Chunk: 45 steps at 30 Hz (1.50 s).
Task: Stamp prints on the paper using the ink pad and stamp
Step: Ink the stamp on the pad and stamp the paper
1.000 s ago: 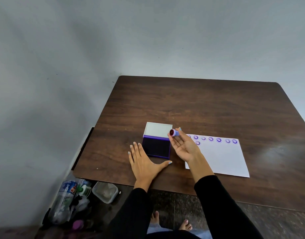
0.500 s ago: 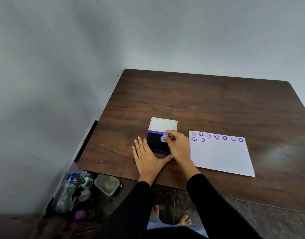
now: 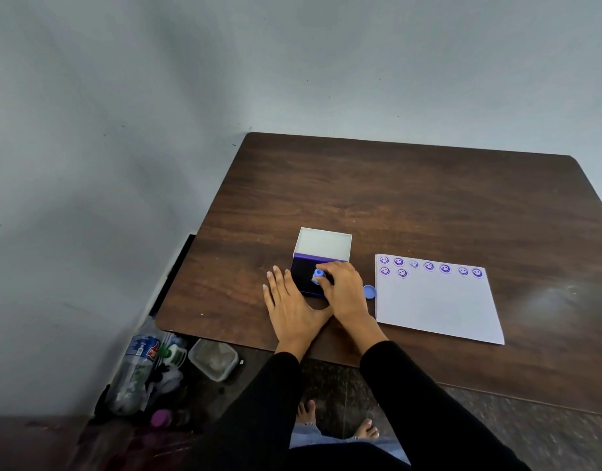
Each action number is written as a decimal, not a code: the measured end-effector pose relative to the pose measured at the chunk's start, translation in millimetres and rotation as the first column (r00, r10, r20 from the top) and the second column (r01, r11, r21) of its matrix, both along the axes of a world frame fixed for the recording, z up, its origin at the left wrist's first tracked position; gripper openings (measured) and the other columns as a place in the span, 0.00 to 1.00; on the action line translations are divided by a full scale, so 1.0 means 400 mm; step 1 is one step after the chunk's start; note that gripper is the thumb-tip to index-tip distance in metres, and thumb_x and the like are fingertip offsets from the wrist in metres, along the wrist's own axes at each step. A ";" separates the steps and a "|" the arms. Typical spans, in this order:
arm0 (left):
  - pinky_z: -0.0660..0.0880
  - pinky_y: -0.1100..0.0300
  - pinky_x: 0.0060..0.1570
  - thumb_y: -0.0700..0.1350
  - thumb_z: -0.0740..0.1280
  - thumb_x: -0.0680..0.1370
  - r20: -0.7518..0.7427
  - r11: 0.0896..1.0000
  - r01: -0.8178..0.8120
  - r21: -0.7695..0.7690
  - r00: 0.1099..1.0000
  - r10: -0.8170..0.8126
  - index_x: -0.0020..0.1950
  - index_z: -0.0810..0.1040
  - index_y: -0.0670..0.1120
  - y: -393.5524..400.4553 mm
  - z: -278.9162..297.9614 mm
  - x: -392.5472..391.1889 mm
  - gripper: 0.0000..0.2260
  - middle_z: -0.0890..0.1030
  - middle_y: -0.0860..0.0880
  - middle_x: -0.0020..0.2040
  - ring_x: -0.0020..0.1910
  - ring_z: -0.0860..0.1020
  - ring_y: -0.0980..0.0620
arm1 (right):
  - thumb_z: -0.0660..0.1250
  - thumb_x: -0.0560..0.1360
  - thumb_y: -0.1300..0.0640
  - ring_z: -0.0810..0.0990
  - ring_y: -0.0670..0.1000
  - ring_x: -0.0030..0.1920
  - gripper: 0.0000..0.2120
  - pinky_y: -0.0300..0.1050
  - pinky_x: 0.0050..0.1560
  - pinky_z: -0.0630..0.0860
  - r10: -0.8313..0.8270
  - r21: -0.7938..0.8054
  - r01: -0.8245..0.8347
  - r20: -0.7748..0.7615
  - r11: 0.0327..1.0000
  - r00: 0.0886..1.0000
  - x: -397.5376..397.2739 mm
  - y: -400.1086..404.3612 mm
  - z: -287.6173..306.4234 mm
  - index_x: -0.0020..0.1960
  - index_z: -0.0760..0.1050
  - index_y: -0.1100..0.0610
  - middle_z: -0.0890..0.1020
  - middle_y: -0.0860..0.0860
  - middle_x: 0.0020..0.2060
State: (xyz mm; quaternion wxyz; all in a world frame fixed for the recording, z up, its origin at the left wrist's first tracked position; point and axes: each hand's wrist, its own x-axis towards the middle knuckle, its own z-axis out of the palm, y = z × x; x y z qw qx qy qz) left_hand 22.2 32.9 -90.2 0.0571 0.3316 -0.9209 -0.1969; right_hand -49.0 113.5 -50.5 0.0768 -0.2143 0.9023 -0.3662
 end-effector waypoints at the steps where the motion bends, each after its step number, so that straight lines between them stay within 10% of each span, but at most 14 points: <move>1: 0.41 0.50 0.75 0.74 0.60 0.63 0.000 1.000 0.000 -0.001 1.000 0.000 0.77 0.54 0.40 -0.001 -0.001 -0.001 0.53 0.51 0.41 0.79 0.78 0.46 0.46 | 0.67 0.75 0.57 0.75 0.52 0.61 0.15 0.43 0.62 0.71 0.004 0.007 -0.004 0.003 1.000 1.000 -0.004 -0.001 0.000 0.61 0.76 0.59 0.80 0.56 0.59; 25: 0.40 0.46 0.73 0.73 0.59 0.62 -0.190 0.986 0.119 -0.117 0.972 -0.140 0.77 0.54 0.39 0.020 0.018 0.008 0.54 0.53 0.37 0.78 0.77 0.49 0.41 | 0.71 0.71 0.59 0.81 0.53 0.47 0.08 0.37 0.48 0.72 -0.148 -0.067 0.154 0.087 0.986 0.985 -0.026 -0.017 0.037 0.49 0.81 0.59 0.85 0.56 0.45; 29: 0.44 0.40 0.71 0.70 0.62 0.67 -0.178 0.873 0.409 -0.267 0.869 -0.462 0.77 0.58 0.53 0.058 0.014 0.008 0.42 0.50 0.39 0.78 0.77 0.47 0.42 | 0.74 0.69 0.58 0.82 0.47 0.43 0.10 0.30 0.47 0.73 -0.455 -0.481 0.597 0.387 0.642 0.802 -0.063 0.049 0.096 0.49 0.81 0.57 0.86 0.52 0.43; 33: 0.45 0.37 0.70 0.70 0.58 0.70 -0.027 0.748 0.580 -0.322 0.784 -0.620 0.72 0.65 0.58 0.111 0.018 -0.017 0.33 0.48 0.42 0.78 0.77 0.44 0.44 | 0.72 0.71 0.56 0.82 0.47 0.44 0.10 0.32 0.44 0.74 -0.623 -0.545 0.757 0.463 0.360 0.630 -0.113 0.158 0.115 0.52 0.80 0.57 0.85 0.54 0.45; 36: 0.38 0.41 0.70 0.70 0.55 0.72 0.005 0.752 0.582 -0.309 0.792 -0.611 0.69 0.71 0.57 0.111 0.011 -0.023 0.30 0.47 0.43 0.79 0.77 0.41 0.46 | 0.73 0.71 0.56 0.82 0.47 0.45 0.11 0.32 0.42 0.75 -0.665 -0.528 0.795 0.482 0.298 0.570 -0.118 0.218 0.094 0.52 0.80 0.57 0.85 0.53 0.45; 41: 0.54 0.35 0.68 0.64 0.61 0.73 -0.126 0.852 0.437 -0.289 0.864 -0.487 0.68 0.73 0.53 0.127 0.020 -0.037 0.27 0.56 0.38 0.77 0.77 0.51 0.41 | 0.72 0.71 0.54 0.82 0.49 0.43 0.08 0.38 0.46 0.77 -0.689 -0.502 0.827 0.505 0.255 0.519 -0.117 0.284 0.057 0.48 0.81 0.56 0.85 0.53 0.43; 45: 0.43 0.34 0.70 0.69 0.60 0.72 0.008 0.862 0.487 -0.143 0.871 -0.491 0.75 0.59 0.59 0.148 0.058 -0.128 0.34 0.39 0.41 0.79 0.74 0.32 0.44 | 0.70 0.73 0.56 0.81 0.50 0.43 0.06 0.45 0.52 0.78 -0.651 -0.492 0.844 0.572 0.214 0.499 -0.115 0.307 0.024 0.46 0.81 0.58 0.83 0.53 0.42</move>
